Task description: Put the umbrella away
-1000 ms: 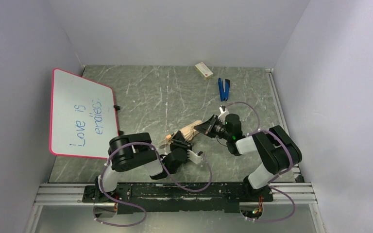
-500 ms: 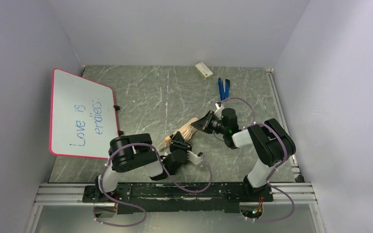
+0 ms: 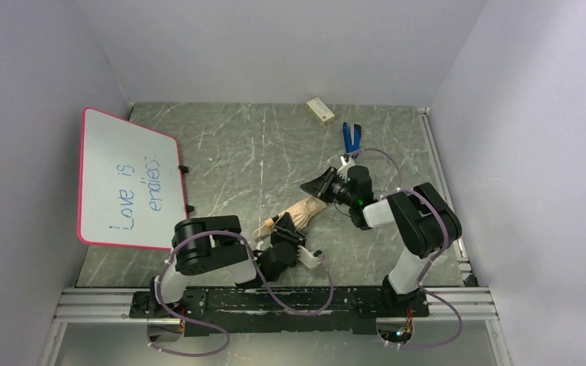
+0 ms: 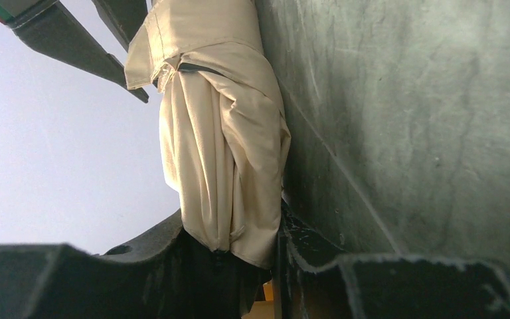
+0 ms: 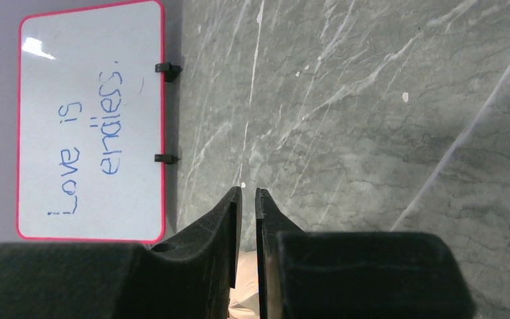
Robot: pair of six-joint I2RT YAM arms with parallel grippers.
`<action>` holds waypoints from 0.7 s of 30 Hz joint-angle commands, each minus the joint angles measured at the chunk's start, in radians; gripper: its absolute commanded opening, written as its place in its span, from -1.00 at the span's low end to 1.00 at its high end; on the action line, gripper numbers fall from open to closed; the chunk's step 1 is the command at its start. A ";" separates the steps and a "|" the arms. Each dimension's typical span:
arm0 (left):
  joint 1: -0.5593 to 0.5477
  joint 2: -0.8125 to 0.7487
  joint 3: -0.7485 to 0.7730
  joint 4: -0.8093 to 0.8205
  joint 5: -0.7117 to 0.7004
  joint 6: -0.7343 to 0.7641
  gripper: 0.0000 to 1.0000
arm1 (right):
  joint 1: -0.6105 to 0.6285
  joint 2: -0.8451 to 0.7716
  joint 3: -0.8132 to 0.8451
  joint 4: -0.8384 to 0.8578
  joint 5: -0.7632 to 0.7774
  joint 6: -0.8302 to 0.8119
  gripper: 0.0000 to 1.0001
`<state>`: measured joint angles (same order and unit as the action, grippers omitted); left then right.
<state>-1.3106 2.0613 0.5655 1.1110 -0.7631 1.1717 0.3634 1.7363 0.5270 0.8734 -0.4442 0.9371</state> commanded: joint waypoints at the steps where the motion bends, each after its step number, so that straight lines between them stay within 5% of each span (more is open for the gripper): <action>1: -0.024 0.062 -0.032 -0.189 0.161 -0.027 -0.91 | -0.007 -0.005 -0.015 0.022 0.011 -0.024 -0.65; 14: -0.025 0.050 -0.035 -0.168 0.168 -0.017 -0.91 | -0.039 -0.284 0.200 -0.335 0.201 -0.498 -0.08; 21: -0.024 -0.003 0.041 -0.359 0.189 -0.050 -0.84 | -0.046 -0.351 0.231 -0.394 0.225 -0.644 0.03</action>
<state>-1.3113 2.0544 0.5861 1.0710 -0.7532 1.1759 0.3237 1.4189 0.7517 0.5629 -0.2668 0.4294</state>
